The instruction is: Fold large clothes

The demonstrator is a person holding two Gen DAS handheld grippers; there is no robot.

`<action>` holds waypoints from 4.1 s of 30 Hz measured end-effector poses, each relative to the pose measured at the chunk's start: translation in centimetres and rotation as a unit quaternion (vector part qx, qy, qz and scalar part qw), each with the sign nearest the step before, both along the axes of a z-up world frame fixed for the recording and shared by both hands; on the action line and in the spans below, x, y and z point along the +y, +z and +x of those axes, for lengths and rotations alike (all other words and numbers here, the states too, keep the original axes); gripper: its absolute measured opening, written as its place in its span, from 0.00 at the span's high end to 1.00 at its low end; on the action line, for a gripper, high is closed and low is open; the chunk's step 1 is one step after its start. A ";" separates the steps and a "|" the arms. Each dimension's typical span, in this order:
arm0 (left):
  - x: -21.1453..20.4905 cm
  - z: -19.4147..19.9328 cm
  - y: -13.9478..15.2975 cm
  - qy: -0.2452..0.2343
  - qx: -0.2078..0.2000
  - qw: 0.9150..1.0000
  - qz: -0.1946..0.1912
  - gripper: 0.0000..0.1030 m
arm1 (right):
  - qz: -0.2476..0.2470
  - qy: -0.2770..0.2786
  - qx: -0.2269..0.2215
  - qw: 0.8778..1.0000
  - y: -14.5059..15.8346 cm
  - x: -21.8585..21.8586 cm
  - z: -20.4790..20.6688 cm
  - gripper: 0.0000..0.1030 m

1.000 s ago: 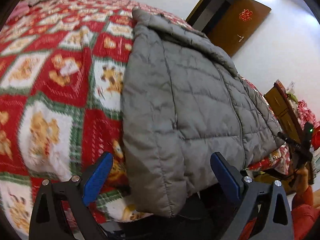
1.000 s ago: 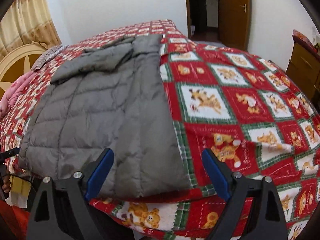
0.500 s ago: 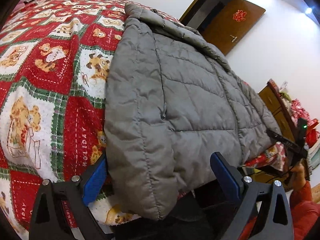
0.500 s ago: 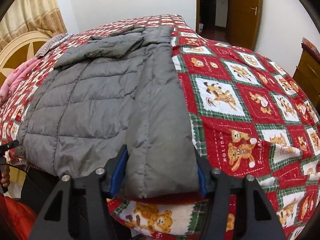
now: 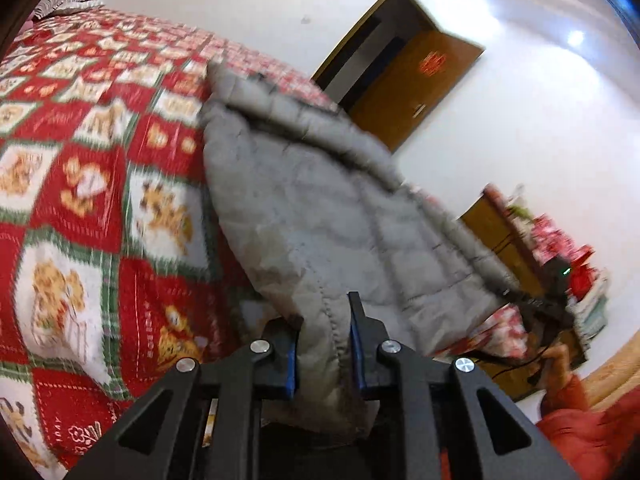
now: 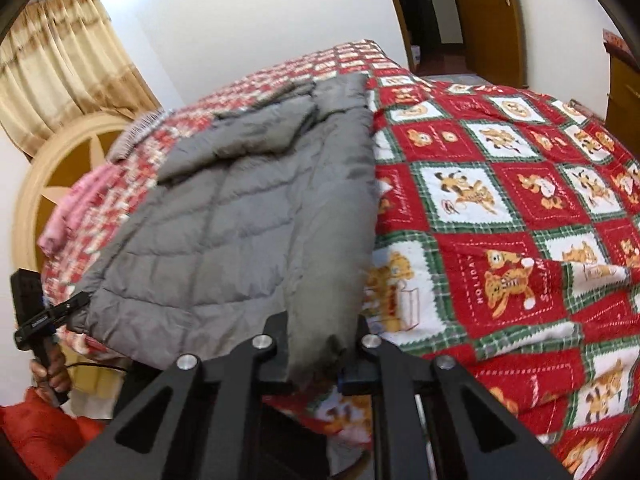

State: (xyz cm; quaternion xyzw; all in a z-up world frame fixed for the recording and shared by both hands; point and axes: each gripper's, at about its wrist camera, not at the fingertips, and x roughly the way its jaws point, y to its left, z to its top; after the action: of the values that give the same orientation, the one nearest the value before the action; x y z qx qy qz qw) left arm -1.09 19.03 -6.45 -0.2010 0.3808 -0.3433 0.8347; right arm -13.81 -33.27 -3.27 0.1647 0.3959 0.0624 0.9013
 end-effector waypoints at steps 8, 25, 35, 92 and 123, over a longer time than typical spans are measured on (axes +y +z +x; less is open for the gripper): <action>3.4 -2.5 5.3 -0.041 -0.070 0.988 -0.134 0.80 | 0.116 0.005 -0.052 0.992 3.4 -1.9 -4.3 0.85; 3.8 16.9 15.0 0.154 -0.006 0.986 -0.062 0.80 | 0.122 -0.018 -0.152 0.981 16.4 -3.1 15.8 0.86; -2.0 33.6 4.2 0.243 0.087 0.964 0.070 0.80 | 0.061 -0.134 -0.054 0.988 2.7 -4.3 36.1 0.84; -20.4 36.3 -2.7 0.205 0.002 0.939 0.275 0.02 | -0.046 -0.009 0.004 0.999 -6.4 11.6 44.4 0.71; -4.5 14.8 0.5 0.279 0.018 0.955 0.101 0.02 | -0.005 0.019 -0.036 0.999 -4.4 16.5 29.9 0.67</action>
State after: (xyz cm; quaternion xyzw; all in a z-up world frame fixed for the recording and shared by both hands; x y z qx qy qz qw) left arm 13.71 14.50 -5.92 -0.2205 0.3574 -0.0530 0.9060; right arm 16.12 -16.80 -7.63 0.1499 0.3666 0.0833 0.9144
